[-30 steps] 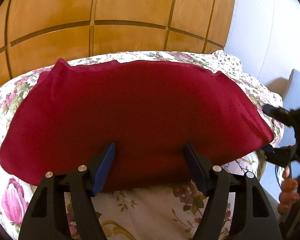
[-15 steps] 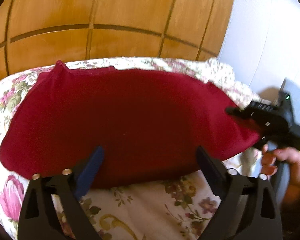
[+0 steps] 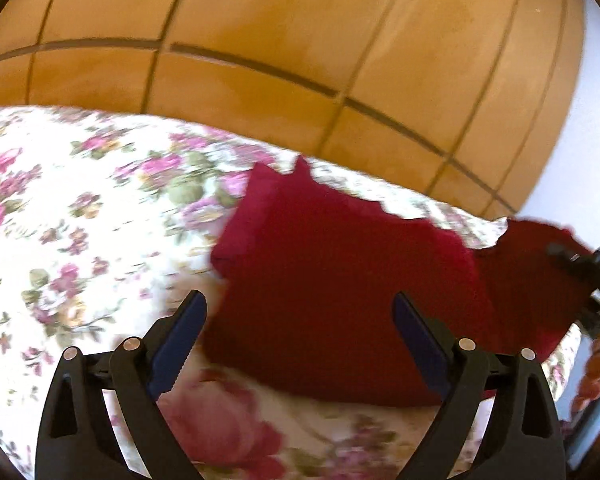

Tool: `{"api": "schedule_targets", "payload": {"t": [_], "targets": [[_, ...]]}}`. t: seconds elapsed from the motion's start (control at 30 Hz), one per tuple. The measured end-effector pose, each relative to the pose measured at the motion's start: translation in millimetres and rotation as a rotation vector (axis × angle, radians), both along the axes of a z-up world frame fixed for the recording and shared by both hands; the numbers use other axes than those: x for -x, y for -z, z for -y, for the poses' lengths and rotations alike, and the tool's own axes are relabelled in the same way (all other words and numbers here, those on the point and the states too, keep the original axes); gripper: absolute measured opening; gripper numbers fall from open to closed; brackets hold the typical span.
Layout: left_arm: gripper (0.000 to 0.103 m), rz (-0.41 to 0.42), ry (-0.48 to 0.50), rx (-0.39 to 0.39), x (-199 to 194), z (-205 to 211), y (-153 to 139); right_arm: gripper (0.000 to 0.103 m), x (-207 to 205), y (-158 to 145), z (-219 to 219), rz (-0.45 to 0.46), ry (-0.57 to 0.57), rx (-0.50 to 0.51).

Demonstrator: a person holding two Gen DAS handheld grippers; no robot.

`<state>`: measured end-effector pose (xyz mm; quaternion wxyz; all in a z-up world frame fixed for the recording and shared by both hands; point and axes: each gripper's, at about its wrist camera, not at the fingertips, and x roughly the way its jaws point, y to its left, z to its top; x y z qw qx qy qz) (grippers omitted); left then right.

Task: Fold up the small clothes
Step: 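Lift and fold the sweater end over with the right gripper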

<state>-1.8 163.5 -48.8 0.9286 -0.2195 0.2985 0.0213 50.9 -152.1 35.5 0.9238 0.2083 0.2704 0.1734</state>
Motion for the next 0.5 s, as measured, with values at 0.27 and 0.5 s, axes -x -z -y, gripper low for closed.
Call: {"api": "schedule_targets", "payload": {"t": [0.27, 0.5], "targets": [[0.093, -0.069, -0.004, 0.125, -2, -21, 20, 0.020, -8, -5, -86, 0.016, -0.184, 0.042], [0.093, -0.061, 0.010, 0.123, -2, -19, 20, 0.020, -10, 19, -145, -0.016, -0.334, 0.070]]}}
